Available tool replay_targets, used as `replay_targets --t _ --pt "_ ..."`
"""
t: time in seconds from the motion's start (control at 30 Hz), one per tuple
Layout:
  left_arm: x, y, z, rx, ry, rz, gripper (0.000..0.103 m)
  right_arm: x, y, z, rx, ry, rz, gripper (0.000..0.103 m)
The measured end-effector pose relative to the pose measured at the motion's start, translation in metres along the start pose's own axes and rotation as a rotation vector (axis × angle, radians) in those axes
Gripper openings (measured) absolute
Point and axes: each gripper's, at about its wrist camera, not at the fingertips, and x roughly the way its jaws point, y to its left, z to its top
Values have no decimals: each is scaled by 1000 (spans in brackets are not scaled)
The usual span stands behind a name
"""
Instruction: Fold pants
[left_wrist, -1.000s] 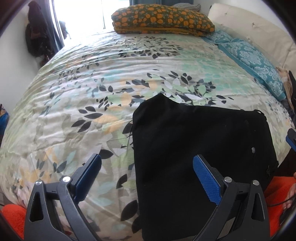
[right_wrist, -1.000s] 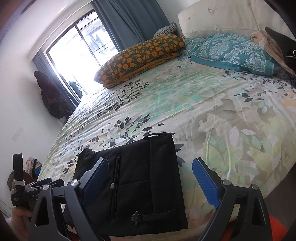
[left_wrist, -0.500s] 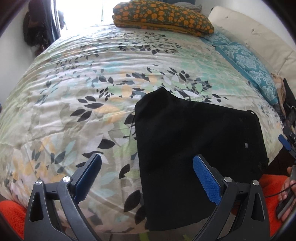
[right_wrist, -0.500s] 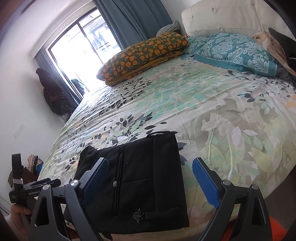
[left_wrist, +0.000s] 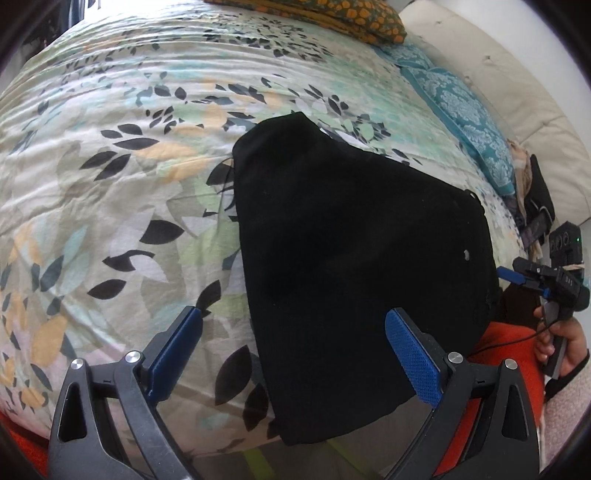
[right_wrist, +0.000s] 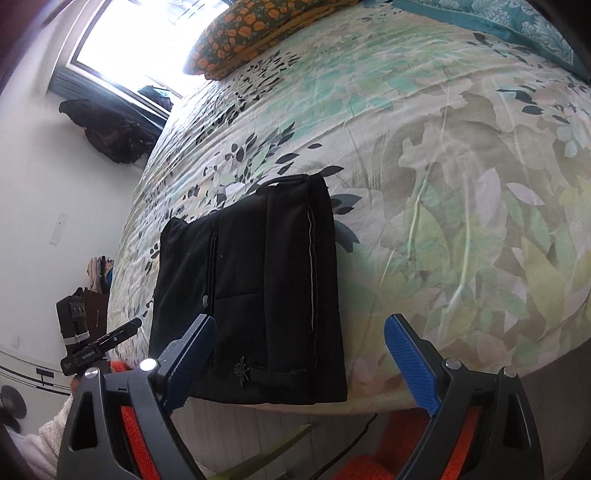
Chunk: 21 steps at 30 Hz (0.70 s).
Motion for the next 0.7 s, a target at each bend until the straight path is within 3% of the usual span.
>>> replay_targets --t 0.2,0.33,0.37,0.4,0.43,0.47,0.5,0.53,0.7 --pt "38 7 5 -61 64 -40 100 54 -15 4 51 202 63 92" --pt "43 2 11 -80 58 -106 98 75 -11 7 28 247 120 95" --pt "45 0 11 -81 69 -144 95 79 -9 7 18 262 153 87" --pt "45 -4 11 -68 68 -124 80 84 -4 5 0 291 181 80" --pt "45 -7 10 -36 58 -80 57 88 2 4 -32 312 164 74" --pt "41 -8 10 -21 45 -71 47 89 6 3 -62 316 139 61" --pt "35 -6 11 -33 31 -83 31 88 9 4 -68 316 149 54" --pt "29 -4 12 -52 23 -102 22 85 10 5 -66 305 173 45" --pt "-7 -19 17 -11 -40 -105 17 61 31 2 -125 232 213 35"
